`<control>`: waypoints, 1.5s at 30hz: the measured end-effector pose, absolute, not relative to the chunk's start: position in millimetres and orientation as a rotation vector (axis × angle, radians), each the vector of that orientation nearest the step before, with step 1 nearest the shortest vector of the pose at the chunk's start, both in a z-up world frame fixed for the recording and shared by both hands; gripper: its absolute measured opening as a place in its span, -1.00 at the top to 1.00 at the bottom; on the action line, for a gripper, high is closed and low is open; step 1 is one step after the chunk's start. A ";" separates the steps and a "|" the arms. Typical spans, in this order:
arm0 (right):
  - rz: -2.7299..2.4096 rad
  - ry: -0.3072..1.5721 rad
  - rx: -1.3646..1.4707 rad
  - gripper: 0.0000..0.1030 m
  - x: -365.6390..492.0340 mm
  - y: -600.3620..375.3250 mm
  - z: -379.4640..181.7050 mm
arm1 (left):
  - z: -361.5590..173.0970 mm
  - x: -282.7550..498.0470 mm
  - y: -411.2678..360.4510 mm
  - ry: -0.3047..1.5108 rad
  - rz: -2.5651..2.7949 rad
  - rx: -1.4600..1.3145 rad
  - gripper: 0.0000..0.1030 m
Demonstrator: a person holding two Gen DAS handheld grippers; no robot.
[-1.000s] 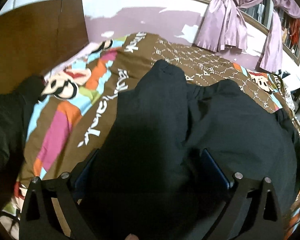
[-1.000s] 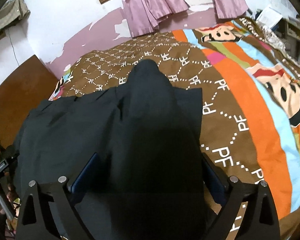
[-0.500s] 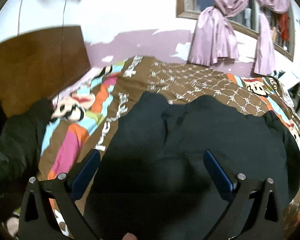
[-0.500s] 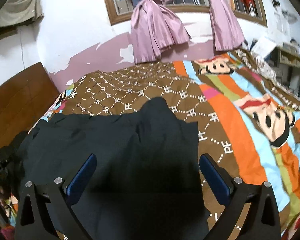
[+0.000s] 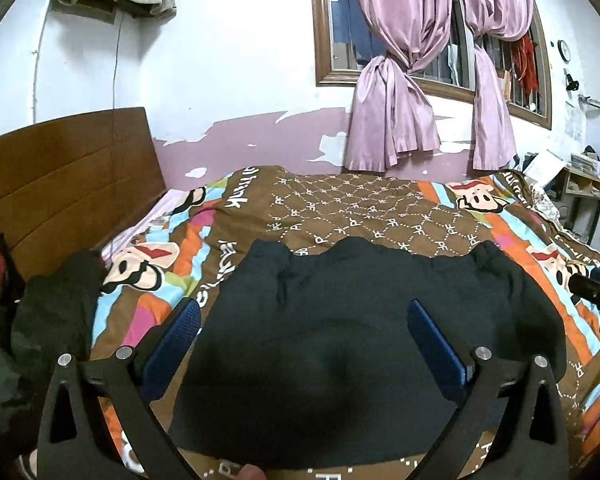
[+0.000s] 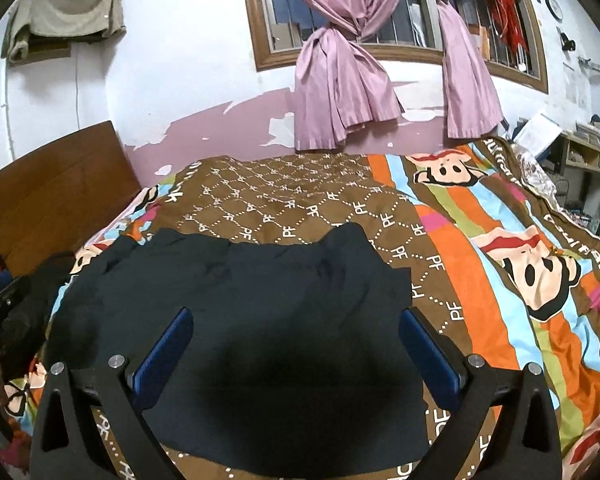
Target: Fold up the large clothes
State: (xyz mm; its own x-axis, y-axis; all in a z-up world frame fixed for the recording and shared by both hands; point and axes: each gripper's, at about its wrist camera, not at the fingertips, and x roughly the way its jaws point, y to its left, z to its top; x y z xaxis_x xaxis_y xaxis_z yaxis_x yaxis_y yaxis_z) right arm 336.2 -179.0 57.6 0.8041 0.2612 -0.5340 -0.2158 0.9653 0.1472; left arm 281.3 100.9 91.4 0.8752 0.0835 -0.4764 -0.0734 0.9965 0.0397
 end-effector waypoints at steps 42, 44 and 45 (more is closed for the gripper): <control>0.367 0.457 0.038 -1.00 137.3 -137.7 77.7 | 90.5 97.2 62.8 0.561 0.161 0.017 -0.97; 0.370 0.471 0.037 -1.00 134.2 -138.5 72.1 | 89.5 93.4 61.8 0.562 0.166 0.013 -0.97; 0.370 0.477 0.039 -1.00 132.7 -138.3 69.0 | 89.2 91.8 61.1 0.558 0.168 0.010 -0.97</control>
State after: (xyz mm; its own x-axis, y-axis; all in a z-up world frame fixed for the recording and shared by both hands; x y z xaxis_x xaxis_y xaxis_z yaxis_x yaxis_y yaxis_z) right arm 132.7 -138.3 69.0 0.8234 0.3566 -0.4414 -0.3388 0.9329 0.1218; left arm 91.8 61.1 89.2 0.8347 0.1617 -0.5264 -0.1560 0.9862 0.0555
